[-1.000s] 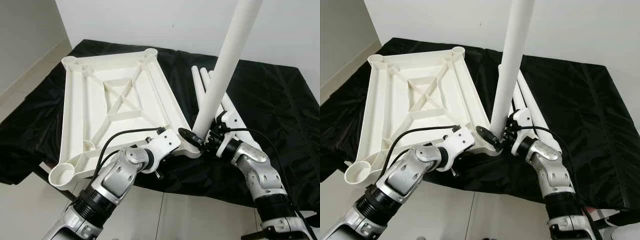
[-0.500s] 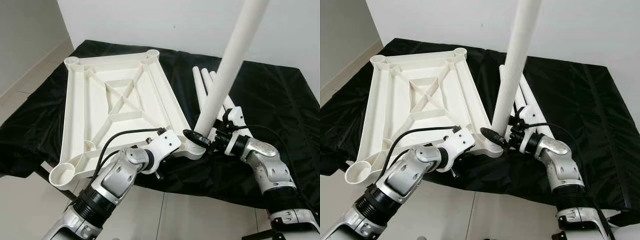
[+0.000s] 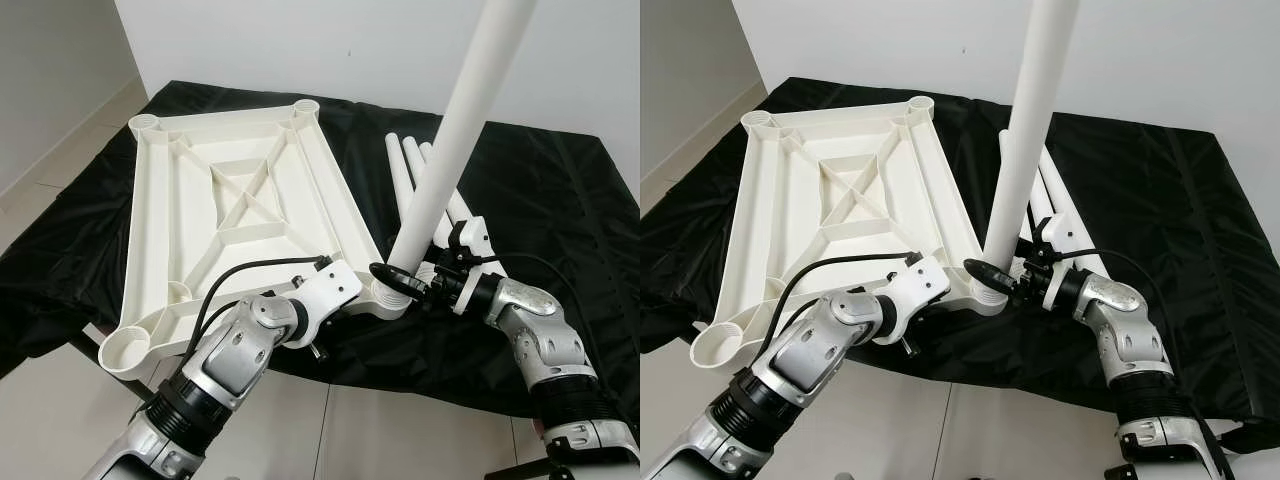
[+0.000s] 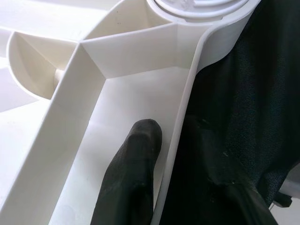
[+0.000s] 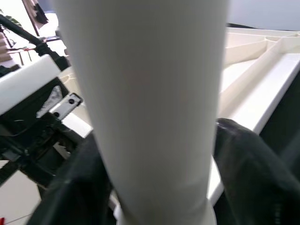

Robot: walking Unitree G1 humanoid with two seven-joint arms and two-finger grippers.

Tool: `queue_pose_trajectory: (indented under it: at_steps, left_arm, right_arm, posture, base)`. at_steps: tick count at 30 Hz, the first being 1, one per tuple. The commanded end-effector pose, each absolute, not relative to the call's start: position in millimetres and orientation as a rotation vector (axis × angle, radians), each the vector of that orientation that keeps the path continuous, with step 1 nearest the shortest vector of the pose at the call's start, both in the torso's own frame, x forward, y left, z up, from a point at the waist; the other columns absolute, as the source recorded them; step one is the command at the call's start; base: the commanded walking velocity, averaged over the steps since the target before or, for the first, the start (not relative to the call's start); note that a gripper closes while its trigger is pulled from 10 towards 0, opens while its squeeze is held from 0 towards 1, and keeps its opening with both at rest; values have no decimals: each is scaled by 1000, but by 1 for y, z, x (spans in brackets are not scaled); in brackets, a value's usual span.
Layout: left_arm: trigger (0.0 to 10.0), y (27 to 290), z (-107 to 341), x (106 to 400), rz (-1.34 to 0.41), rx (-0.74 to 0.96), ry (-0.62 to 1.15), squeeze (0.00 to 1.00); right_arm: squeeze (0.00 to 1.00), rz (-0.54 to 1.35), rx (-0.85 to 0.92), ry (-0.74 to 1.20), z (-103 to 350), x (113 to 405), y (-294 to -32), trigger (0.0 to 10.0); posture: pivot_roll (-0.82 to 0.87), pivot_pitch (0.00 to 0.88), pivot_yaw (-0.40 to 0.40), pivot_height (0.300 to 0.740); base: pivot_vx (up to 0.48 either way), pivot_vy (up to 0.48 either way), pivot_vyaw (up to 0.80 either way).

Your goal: Building children table

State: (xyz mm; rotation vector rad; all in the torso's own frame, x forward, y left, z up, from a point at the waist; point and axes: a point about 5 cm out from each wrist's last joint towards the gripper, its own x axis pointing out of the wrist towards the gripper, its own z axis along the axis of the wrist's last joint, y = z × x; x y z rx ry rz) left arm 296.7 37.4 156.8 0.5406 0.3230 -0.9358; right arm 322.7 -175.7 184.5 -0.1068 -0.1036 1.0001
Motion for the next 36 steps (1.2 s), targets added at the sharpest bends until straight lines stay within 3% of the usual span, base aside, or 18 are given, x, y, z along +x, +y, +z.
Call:
queue_pose_trajectory:
  at_steps: [1,7,8,10,11,12,13,36]
  left_arm:
    - [10000,38,145,292,-963,545,376,0]
    - [10000,38,145,293,-958,538,374,0]
    - [10000,37,145,294,-957,535,373,0]
    - [10000,37,145,294,-956,533,373,0]
    - [10000,36,145,294,-955,532,372,0]
    - [10000,36,145,294,-955,531,371,0]
    - [10000,36,145,294,-954,530,371,0]
    - [10000,31,142,290,-972,522,379,0]
  right_arm:
    - [0,1004,-105,-91,182,321,-177,0]
    - [0,1010,-102,-90,184,316,-177,0]
    - [0,996,-95,-101,186,315,-176,3137]
    - [0,985,-90,-108,187,314,-175,3137]
    - [0,972,-84,-119,188,313,-174,4588]
    - [0,964,-80,-126,189,312,-173,4588]
    - [0,944,-75,-137,190,312,-172,10000]
    - [0,739,53,-221,193,288,-141,10000]
  posture:
    - [-105,126,31,740]
    - [-114,126,22,740]
    - [-117,128,19,740]
    - [-117,128,19,740]
    - [-118,129,18,740]
    - [-118,129,18,740]
    - [-120,128,18,740]
    - [-130,134,20,740]
  base:
    - [0,0,0]
    - [0,0,0]
    - [0,0,0]
    - [0,0,0]
    - [0,0,0]
    - [0,0,0]
    - [0,0,0]
    - [0,0,0]
